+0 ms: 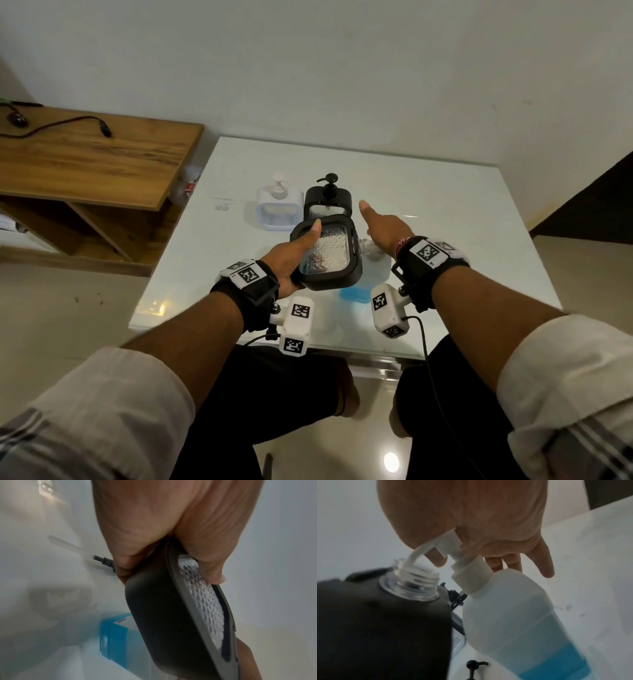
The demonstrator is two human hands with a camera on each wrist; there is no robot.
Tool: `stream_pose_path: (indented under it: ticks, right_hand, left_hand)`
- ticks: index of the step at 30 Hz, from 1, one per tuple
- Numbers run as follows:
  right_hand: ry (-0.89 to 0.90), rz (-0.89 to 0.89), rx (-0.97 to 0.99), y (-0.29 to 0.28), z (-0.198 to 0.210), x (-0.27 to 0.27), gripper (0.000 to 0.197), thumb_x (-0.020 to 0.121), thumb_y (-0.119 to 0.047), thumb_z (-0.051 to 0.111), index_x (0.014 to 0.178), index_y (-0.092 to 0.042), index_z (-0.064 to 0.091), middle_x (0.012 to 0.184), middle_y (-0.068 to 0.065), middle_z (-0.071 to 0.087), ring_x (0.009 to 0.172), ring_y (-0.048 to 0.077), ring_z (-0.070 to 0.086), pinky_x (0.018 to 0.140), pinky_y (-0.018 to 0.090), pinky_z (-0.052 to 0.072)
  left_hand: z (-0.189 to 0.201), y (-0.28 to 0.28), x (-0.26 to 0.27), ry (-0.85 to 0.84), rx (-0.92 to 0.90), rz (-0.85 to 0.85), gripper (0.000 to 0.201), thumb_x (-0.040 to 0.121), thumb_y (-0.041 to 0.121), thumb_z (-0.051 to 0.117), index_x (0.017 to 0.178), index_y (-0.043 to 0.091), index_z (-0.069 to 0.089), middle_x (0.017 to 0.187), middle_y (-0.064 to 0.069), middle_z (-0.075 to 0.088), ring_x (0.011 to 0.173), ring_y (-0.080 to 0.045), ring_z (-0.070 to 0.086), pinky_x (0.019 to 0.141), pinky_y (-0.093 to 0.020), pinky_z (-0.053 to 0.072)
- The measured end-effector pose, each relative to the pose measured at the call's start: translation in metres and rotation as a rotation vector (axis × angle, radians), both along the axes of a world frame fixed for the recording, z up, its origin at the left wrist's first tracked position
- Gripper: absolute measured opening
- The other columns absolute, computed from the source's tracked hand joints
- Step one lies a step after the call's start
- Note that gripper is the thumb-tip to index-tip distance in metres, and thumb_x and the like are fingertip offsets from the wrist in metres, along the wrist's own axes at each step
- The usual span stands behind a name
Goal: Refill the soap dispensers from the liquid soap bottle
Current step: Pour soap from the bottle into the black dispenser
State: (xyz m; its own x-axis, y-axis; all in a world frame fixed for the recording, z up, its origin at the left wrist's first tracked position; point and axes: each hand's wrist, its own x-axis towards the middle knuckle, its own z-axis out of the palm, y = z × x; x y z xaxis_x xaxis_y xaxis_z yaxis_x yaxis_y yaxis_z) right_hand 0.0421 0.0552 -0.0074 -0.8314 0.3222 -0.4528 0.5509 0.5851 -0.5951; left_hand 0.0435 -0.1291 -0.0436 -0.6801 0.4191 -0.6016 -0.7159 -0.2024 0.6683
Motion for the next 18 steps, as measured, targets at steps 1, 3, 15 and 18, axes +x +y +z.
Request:
stream_pose_path:
  ticks: [1, 3, 15, 18]
  right_hand:
    - [0.006, -0.012, -0.027, 0.002, 0.001, 0.001, 0.082, 0.096, -0.067, 0.020, 0.131, -0.003, 0.056, 0.140, 0.015, 0.051, 0.125, 0.030, 0.048, 0.103, 0.037, 0.031]
    - [0.018, -0.006, -0.045, 0.003, 0.003, 0.001, 0.081, 0.098, -0.065, 0.017, 0.127, 0.000, 0.058, 0.139, 0.017, 0.052, 0.124, 0.029, 0.048, 0.103, 0.036, 0.030]
    - [0.010, -0.008, -0.104, 0.006, 0.004, 0.005, 0.078, 0.099, -0.062, 0.020, 0.126, 0.000, 0.059, 0.135, 0.017, 0.054, 0.117, 0.028, 0.050, 0.104, 0.037, 0.031]
    - [0.017, 0.002, -0.084, 0.006, 0.004, 0.004, 0.081, 0.098, -0.063, 0.017, 0.125, 0.001, 0.059, 0.137, 0.018, 0.052, 0.121, 0.028, 0.048, 0.103, 0.036, 0.030]
  left_hand:
    - [0.000, 0.000, 0.000, 0.001, -0.003, 0.000, 0.058, 0.089, 0.050, 0.066, 0.134, 0.013, 0.064, 0.123, -0.009, 0.074, 0.108, -0.025, 0.073, 0.087, -0.041, 0.060]
    - [0.001, -0.001, 0.001, 0.005, -0.004, 0.001, 0.063, 0.086, 0.050, 0.067, 0.137, 0.012, 0.062, 0.127, -0.011, 0.072, 0.112, -0.027, 0.071, 0.090, -0.042, 0.059]
    - [0.002, 0.000, 0.001, 0.009, -0.016, 0.012, 0.051, 0.095, 0.048, 0.062, 0.132, 0.013, 0.065, 0.119, -0.009, 0.076, 0.099, -0.024, 0.075, 0.078, -0.038, 0.061]
    - [0.004, -0.001, 0.001, 0.010, -0.014, 0.000, 0.045, 0.098, 0.050, 0.058, 0.127, 0.016, 0.067, 0.116, -0.006, 0.076, 0.099, -0.022, 0.074, 0.083, -0.038, 0.059]
